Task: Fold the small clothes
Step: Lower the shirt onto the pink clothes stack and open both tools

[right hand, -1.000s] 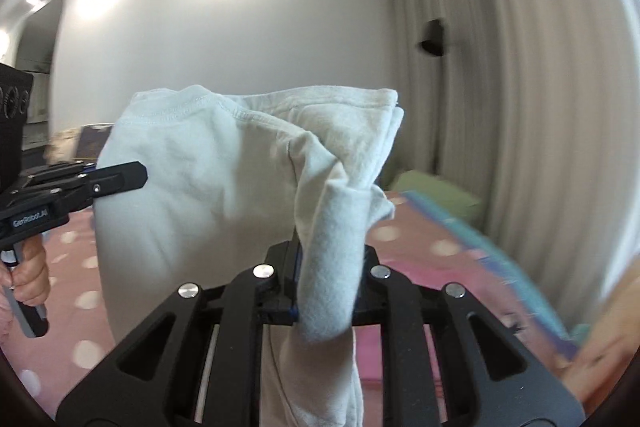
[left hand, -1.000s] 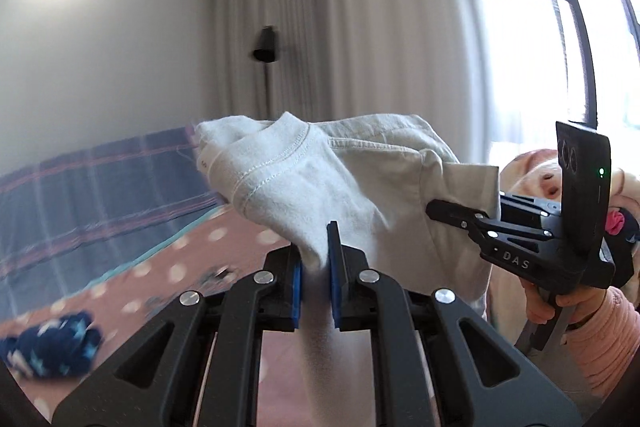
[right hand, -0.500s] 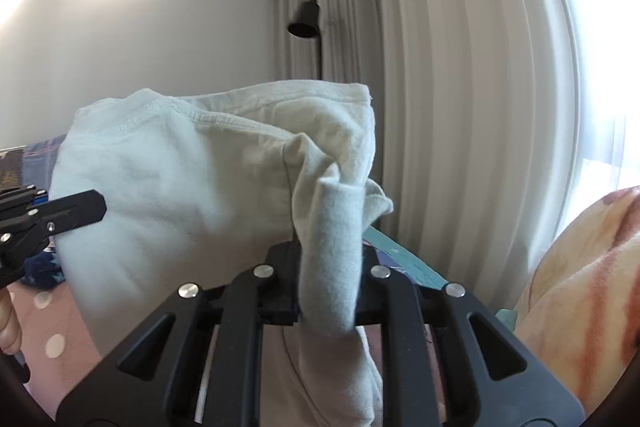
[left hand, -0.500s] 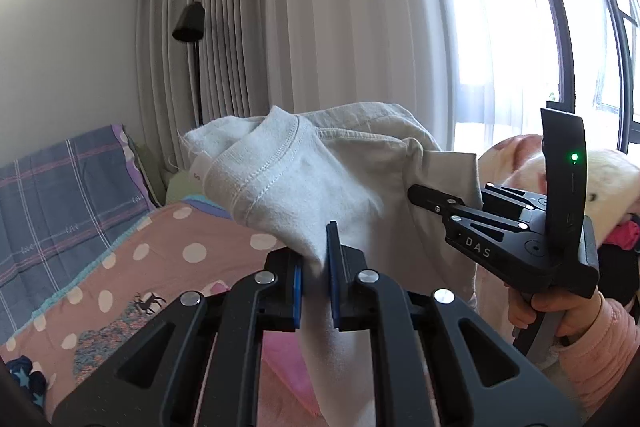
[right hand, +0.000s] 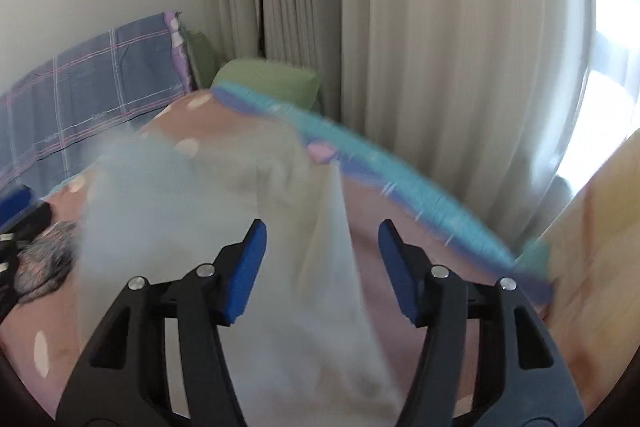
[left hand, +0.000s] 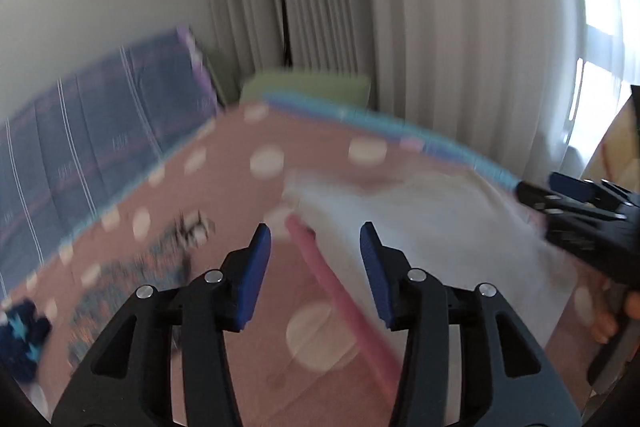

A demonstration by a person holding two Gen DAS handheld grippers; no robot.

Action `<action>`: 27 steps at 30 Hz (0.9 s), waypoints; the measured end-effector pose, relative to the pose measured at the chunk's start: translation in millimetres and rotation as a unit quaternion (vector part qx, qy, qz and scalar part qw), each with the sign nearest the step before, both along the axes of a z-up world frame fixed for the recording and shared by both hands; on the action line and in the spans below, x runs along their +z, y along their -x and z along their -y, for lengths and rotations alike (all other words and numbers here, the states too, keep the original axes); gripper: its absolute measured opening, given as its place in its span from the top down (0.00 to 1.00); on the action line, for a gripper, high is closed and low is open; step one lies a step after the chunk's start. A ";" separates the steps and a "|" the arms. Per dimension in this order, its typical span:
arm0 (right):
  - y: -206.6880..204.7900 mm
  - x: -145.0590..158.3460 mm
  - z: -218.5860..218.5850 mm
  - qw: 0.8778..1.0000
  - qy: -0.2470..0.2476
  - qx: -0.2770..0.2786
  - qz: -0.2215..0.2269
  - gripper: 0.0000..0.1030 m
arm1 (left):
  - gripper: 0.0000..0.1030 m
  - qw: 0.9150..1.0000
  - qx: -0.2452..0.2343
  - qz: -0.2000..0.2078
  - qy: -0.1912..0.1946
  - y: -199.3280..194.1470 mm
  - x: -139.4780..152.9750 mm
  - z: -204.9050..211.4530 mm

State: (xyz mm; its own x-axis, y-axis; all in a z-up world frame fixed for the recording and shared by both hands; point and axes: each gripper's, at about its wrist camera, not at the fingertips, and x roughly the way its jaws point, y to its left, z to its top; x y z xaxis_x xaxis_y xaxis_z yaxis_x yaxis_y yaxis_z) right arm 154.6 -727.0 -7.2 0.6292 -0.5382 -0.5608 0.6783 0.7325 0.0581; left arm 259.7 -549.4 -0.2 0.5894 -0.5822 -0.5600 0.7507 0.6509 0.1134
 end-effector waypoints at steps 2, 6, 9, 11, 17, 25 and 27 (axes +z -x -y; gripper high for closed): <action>8.1 -18.5 -0.5 0.999 -0.024 0.021 0.001 0.41 | 0.47 1.000 -0.009 0.000 -0.024 -0.7 -20.6 -6.0; 30.3 -44.9 -19.8 0.999 -0.025 0.038 -0.030 0.40 | 0.47 0.998 -0.027 0.000 -0.058 7.9 -45.9 -16.2; 53.3 -55.6 -43.9 0.997 -0.022 0.053 -0.045 0.39 | 0.44 0.998 -0.035 -0.014 -0.046 17.1 -47.7 -30.5; 77.7 -51.6 -80.0 0.997 -0.011 0.061 -0.037 0.34 | 0.41 0.999 -0.041 -0.018 -0.024 27.6 -43.8 -46.1; 138.8 -27.4 -143.1 0.995 -0.013 0.102 0.011 0.25 | 0.22 0.997 -0.076 0.006 0.016 86.9 -25.9 -90.7; 198.3 -15.0 -209.4 0.996 0.035 0.073 0.026 0.16 | 0.09 0.995 -0.087 0.022 0.044 160.0 -6.4 -150.3; 208.6 -12.5 -218.5 0.997 0.036 0.064 0.032 0.15 | 0.07 0.995 -0.083 0.030 0.047 174.7 -2.6 -165.5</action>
